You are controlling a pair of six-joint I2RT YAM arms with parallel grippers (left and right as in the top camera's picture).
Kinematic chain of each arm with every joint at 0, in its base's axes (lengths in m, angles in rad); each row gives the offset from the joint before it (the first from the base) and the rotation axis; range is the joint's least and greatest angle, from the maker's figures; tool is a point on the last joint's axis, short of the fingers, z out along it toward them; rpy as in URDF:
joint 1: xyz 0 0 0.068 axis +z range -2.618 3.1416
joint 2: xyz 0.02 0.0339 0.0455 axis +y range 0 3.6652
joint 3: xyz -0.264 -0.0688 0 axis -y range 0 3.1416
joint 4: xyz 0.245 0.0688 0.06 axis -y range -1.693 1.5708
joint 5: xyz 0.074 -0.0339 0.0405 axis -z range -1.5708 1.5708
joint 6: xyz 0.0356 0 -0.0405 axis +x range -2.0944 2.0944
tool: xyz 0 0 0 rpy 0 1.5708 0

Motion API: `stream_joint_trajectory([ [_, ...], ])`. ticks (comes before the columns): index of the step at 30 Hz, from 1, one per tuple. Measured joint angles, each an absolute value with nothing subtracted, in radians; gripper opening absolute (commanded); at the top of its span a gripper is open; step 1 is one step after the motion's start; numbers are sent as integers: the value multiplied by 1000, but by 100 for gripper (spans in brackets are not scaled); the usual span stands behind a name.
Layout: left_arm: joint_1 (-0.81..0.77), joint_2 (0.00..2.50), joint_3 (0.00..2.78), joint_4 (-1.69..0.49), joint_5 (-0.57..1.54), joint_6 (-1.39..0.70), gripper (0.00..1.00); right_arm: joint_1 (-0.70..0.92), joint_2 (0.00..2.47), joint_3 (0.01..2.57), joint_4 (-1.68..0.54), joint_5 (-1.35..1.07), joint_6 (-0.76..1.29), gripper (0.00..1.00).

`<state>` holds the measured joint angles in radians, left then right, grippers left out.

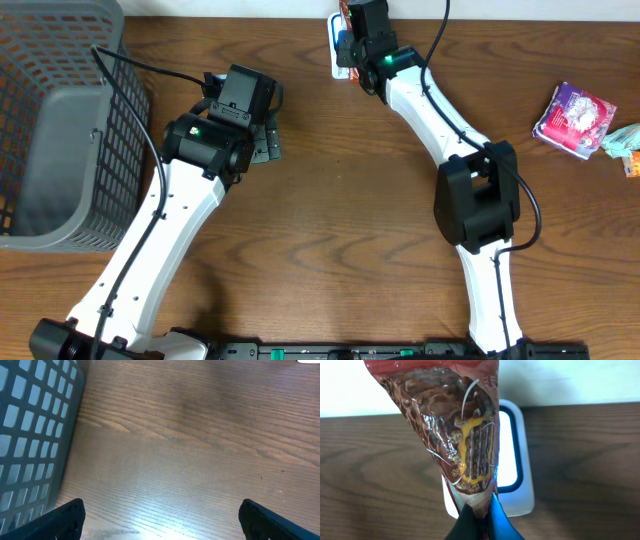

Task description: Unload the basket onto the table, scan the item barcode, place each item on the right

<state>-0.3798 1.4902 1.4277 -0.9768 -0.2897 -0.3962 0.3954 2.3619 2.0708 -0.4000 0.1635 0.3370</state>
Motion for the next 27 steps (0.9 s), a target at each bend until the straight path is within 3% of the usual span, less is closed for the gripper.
stream_joint_trajectory([
  [6,-380,1491,1428,-977,-290,-396,98,374,2312,2071,-509,226,337,1],
  [11,-380,1490,1428,-976,-290,-396,98,274,2202,2072,-726,407,337,1],
  [19,-380,1490,1428,-977,-290,-396,98,-25,2153,2078,-1018,643,351,1],
  [27,-380,1491,1428,-977,-290,-396,98,-305,2153,2077,-1078,603,356,2],
])
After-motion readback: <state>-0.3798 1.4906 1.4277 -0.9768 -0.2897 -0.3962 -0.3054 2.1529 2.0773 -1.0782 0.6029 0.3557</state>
